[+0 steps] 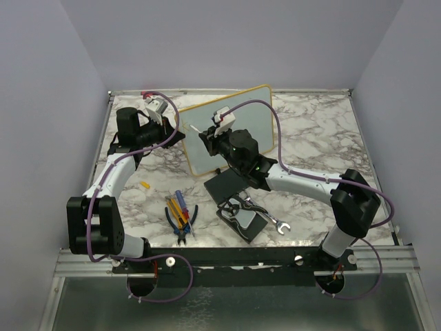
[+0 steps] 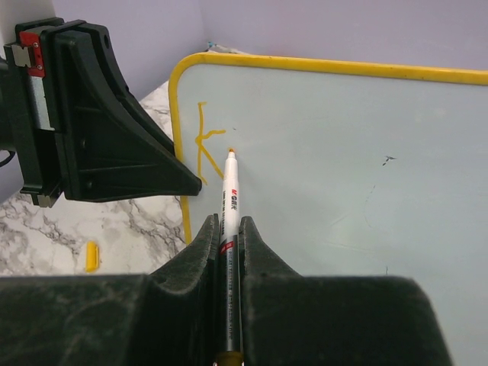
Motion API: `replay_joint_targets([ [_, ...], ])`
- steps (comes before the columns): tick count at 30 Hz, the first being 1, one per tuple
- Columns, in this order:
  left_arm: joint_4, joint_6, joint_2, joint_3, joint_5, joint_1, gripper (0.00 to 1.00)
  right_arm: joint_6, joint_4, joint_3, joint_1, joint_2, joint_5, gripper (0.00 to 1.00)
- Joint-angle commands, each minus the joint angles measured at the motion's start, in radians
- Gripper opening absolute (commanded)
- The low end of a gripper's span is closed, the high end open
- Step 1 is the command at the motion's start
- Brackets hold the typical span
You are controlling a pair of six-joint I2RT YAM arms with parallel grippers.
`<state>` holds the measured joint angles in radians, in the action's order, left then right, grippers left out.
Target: Write a sentence on the whiteboard
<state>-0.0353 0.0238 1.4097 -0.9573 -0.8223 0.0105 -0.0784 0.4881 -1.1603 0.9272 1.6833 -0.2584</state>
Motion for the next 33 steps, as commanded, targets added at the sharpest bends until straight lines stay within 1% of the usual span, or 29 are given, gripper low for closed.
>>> replay_joint_targets([
  [1,0.077,-0.05,0.012,0.008,0.018,0.026,0.0,-0.004,-0.011,0.012,-0.004,-0.004,-0.066,0.01],
  [8,0.077,-0.05,0.011,0.009,0.018,0.026,0.0,0.0,-0.006,0.017,-0.005,-0.012,-0.091,0.01],
  [33,0.077,-0.05,0.011,0.009,0.017,0.026,0.0,0.02,0.023,-0.009,-0.007,-0.017,-0.1,0.01],
])
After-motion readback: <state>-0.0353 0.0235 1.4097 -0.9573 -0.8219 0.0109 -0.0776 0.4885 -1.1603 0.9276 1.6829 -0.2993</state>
